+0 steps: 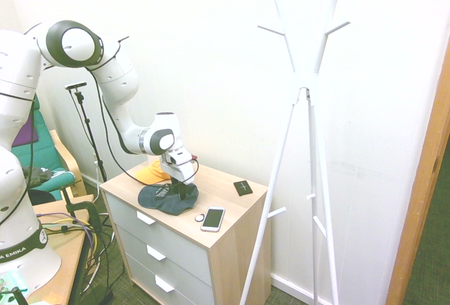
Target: Hang the cap
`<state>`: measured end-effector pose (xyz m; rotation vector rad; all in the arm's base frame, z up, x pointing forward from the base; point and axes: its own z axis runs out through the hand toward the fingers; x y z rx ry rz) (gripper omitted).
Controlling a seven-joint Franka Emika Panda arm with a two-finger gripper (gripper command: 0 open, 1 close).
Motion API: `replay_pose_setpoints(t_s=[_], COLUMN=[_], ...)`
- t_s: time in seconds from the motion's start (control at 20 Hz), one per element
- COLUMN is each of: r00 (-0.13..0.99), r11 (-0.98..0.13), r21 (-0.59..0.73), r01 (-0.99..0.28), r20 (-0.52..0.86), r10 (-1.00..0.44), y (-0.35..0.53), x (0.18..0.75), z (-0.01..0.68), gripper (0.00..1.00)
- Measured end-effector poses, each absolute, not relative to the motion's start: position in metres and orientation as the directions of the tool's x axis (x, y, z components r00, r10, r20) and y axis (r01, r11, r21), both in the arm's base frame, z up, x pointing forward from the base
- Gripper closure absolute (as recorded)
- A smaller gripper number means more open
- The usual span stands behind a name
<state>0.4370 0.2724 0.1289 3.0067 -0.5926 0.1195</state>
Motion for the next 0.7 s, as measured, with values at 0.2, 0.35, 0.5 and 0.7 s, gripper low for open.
replay_pose_setpoints(t_s=[0.2,0.35,0.5,0.7], r00=[0.925,0.933,0.938,0.935], r11=[-0.925,-0.932,-0.941,-0.952], r21=[0.060,0.078,0.076,0.144], r01=[-0.375,-0.354,-0.329,-0.271], r20=[0.090,0.093,0.138,0.275], r10=[-0.369,-0.346,-0.317,-0.225], y=[0.279,0.289,0.298,0.288], x=[0.432,0.427,0.434,0.443], z=[0.129,0.141,0.196,0.294], gripper=[1.00,1.00,1.00,1.00])
